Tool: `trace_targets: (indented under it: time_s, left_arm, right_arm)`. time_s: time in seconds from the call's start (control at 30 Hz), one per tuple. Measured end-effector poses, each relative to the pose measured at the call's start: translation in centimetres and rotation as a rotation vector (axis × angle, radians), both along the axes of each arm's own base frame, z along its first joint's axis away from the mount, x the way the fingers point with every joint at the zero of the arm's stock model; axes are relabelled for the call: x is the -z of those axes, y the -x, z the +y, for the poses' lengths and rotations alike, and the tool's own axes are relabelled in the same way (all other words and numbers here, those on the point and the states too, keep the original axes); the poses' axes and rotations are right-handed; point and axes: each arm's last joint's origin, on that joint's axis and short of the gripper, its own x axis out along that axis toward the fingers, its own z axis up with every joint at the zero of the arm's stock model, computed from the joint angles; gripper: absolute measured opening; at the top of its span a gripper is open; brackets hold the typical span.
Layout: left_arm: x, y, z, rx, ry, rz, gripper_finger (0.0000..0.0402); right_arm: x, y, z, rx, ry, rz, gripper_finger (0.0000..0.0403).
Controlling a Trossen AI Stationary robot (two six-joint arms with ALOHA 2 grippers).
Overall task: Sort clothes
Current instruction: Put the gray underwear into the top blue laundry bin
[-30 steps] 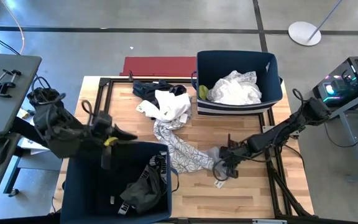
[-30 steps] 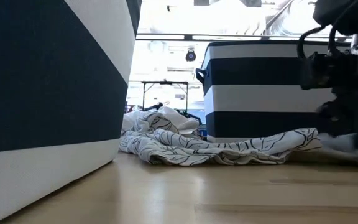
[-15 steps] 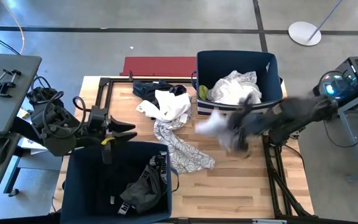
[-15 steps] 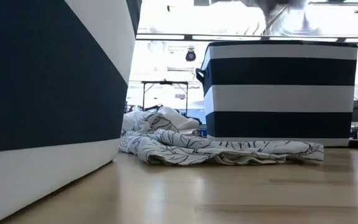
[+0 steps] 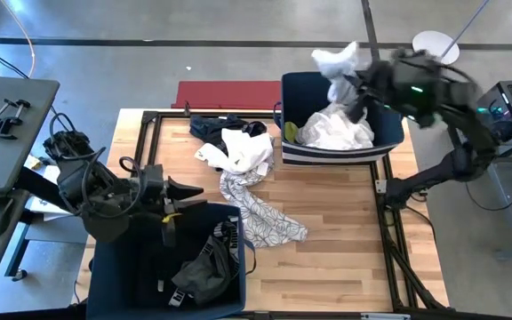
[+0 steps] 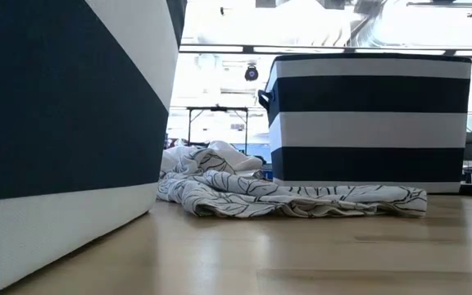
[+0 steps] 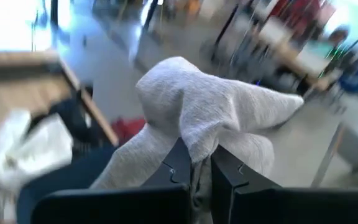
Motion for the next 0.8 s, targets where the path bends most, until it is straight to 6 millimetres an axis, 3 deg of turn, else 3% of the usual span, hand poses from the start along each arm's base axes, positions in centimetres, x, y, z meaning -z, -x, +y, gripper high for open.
trace_targets:
  time_s: [0.13, 0.27, 0.37, 0.47, 0.6, 0.7, 0.8]
  left_arm:
    - [-0.1, 0.0, 0.0, -0.008, 0.005, -0.009, 0.0138]
    - [-0.2, -0.1, 0.0, -0.017, 0.014, -0.025, 0.0138]
    - [-0.3, -0.1, -0.1, -0.017, 0.024, -0.036, 0.0138]
    - [-0.4, -0.1, -0.1, -0.022, 0.034, -0.049, 0.0138]
    - [-0.5, -0.1, 0.0, -0.048, 0.025, -0.06, 0.0138]
    - [-0.5, -0.1, 0.1, -0.088, -0.001, -0.072, 0.0138]
    - [-0.6, -0.1, 0.4, -0.137, -0.033, -0.081, 0.0138]
  right_arm:
    - [4.5, -2.0, -4.5, 0.029, -0.163, 0.145, 0.0008]
    - [11.3, -2.9, -8.7, 0.152, -0.394, 0.247, 0.0022]
    - [16.7, -2.5, -11.0, 0.232, -0.531, 0.41, 0.0056]
    - [20.2, -1.6, -12.3, 0.278, -0.678, 0.522, 0.011]
    - [21.2, -0.5, -12.8, 0.294, -0.804, 0.627, 0.0188]
    - [19.5, 0.2, -12.7, 0.314, -0.782, 0.679, 0.0234]
    - [16.5, 0.7, -12.4, 0.376, -0.702, 0.681, 0.0257]
